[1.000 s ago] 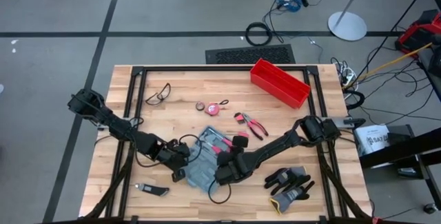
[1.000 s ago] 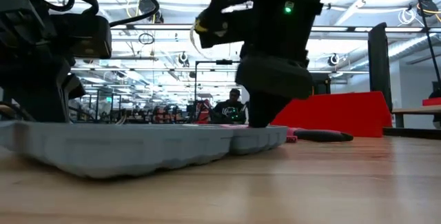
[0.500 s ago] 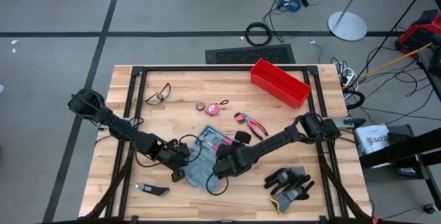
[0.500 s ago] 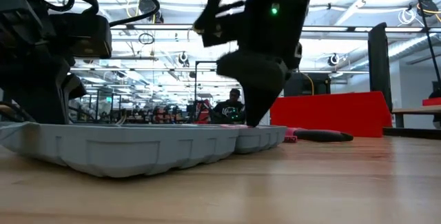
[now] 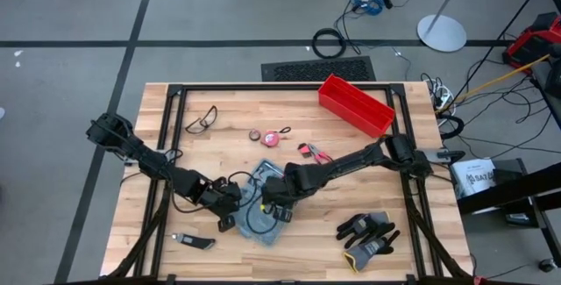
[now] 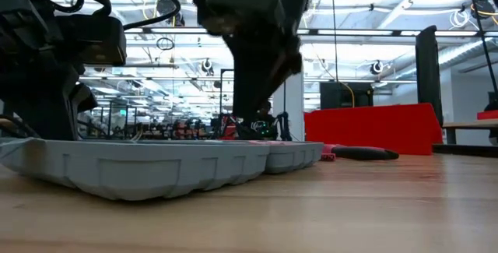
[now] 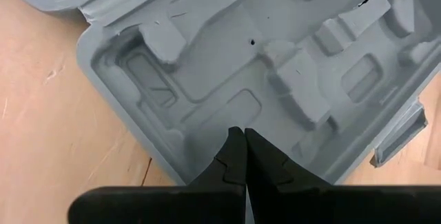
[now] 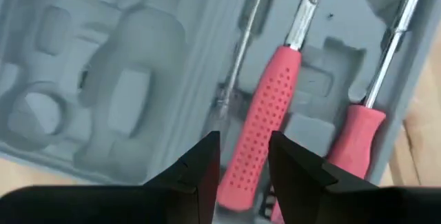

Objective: Prefit tool cases
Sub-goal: Remove the hammer from the toolbox

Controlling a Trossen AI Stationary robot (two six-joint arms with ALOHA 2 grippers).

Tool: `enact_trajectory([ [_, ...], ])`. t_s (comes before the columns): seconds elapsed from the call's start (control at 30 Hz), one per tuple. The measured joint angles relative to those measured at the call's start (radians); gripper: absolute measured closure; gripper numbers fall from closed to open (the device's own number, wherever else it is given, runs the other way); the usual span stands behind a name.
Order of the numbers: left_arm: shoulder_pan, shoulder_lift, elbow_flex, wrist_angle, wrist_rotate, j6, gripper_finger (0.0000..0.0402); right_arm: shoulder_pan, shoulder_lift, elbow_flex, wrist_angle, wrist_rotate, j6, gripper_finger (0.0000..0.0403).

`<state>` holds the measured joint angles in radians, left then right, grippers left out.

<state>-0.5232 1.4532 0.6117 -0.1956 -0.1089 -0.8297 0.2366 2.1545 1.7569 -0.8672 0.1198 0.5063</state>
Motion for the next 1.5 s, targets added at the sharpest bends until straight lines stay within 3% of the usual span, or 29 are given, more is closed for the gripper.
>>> enact_trajectory([
  [0.4, -0.010, 0.000, 0.000, 0.001, -0.015, -0.001, 0.0400, -0.059, 0.082, 0.001, 0.043, -0.115, -0.053, 0.0288],
  [0.6, -0.010, 0.000, 0.000, 0.001, -0.020, -0.001, 0.0400, -0.061, 0.117, 0.005, 0.057, -0.116, -0.096, 0.0292],
  [0.67, -0.010, 0.000, 0.000, 0.001, -0.020, -0.001, 0.0400, -0.062, 0.124, 0.005, 0.059, -0.130, -0.086, 0.0312],
  [0.8, -0.010, 0.000, 0.000, 0.002, -0.023, -0.001, 0.0400, -0.056, 0.120, 0.005, 0.069, -0.155, -0.118, 0.0388],
  [0.93, -0.010, 0.000, 0.000, 0.002, -0.027, -0.001, 0.0400, -0.048, 0.093, 0.001, 0.072, -0.147, -0.101, 0.0402],
  [1.23, -0.010, 0.014, 0.000, 0.007, -0.031, 0.001, 0.0400, -0.042, 0.076, -0.004, 0.102, -0.122, -0.150, 0.0390],
  [1.5, -0.010, 0.041, 0.003, 0.018, -0.030, 0.065, 0.0400, -0.042, 0.085, -0.001, 0.120, -0.103, -0.290, 0.0316],
])
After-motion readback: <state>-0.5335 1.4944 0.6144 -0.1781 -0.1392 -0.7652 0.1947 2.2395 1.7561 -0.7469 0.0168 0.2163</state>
